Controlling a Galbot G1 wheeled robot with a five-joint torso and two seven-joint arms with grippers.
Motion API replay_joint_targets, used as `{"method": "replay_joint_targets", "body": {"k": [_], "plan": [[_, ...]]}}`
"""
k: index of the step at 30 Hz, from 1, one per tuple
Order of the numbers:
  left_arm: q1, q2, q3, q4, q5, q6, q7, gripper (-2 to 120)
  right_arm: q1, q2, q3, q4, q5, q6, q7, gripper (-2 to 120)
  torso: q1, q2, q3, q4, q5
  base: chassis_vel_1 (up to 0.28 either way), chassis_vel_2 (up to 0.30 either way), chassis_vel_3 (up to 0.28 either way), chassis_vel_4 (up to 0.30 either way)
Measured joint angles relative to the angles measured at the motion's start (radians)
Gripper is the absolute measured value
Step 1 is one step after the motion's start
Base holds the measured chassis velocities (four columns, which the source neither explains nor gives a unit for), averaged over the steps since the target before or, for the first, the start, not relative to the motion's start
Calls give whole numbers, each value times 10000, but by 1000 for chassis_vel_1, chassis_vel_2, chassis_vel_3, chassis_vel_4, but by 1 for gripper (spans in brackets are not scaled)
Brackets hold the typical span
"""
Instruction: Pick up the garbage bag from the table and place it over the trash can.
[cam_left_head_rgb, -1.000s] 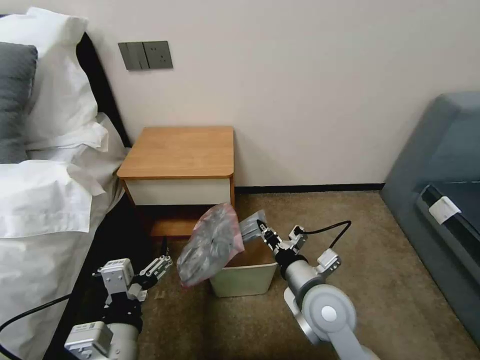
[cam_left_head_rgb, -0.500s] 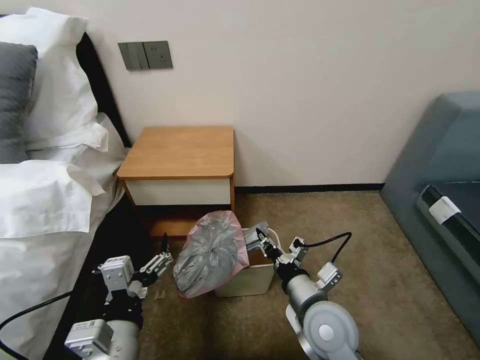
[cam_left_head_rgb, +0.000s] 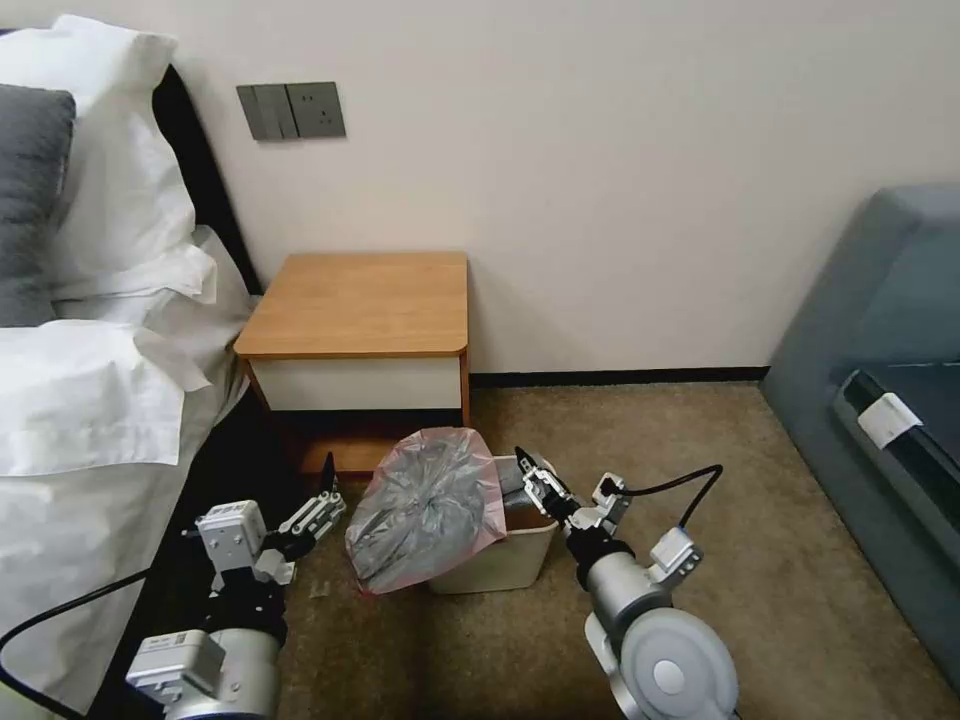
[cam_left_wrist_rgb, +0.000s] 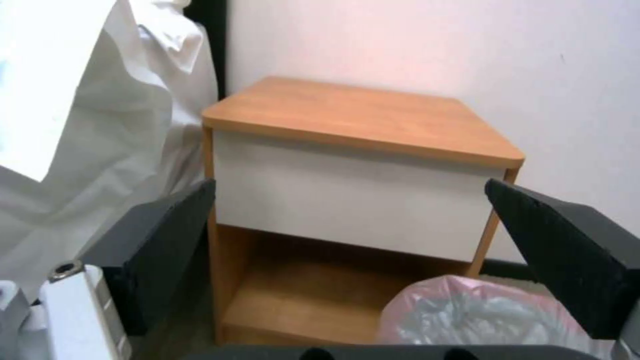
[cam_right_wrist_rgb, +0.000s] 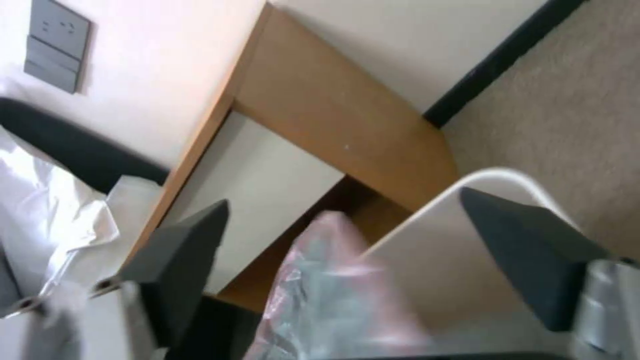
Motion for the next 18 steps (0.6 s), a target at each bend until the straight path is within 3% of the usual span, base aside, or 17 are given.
{"method": "replay_joint_targets", "body": {"k": [2, 18], "plan": [[-98, 71, 23, 1, -15, 14, -3, 100, -51, -136, 111, 255, 31, 45, 142, 100, 1, 0, 0, 0, 0, 0, 0, 0, 0], [-739, 882, 341, 0, -310, 339, 125, 100, -336, -277, 290, 1522, 5, 75, 797, 100, 0, 0, 0, 2, 0, 0, 0, 0, 0]]}}
